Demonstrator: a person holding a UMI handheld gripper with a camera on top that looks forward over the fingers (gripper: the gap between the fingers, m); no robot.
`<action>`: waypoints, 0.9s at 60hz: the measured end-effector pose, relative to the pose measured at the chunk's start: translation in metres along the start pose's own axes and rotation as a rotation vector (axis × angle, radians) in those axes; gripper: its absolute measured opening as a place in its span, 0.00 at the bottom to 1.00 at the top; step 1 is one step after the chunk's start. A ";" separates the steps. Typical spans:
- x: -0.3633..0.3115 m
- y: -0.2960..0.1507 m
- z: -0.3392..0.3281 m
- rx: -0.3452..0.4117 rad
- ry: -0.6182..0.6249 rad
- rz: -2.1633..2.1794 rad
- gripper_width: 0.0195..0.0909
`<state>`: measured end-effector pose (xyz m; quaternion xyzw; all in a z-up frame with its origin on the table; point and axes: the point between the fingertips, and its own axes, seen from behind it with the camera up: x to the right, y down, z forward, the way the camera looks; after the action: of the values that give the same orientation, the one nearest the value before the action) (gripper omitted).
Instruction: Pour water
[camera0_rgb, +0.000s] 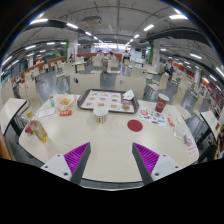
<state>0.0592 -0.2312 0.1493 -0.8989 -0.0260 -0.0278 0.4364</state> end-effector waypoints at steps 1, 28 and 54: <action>-0.012 -0.006 0.020 0.001 0.005 0.005 0.92; -0.141 0.048 0.002 -0.059 0.026 0.025 0.92; -0.351 0.006 0.070 0.130 -0.143 0.067 0.92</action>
<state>-0.2887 -0.1877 0.0756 -0.8688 -0.0289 0.0528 0.4914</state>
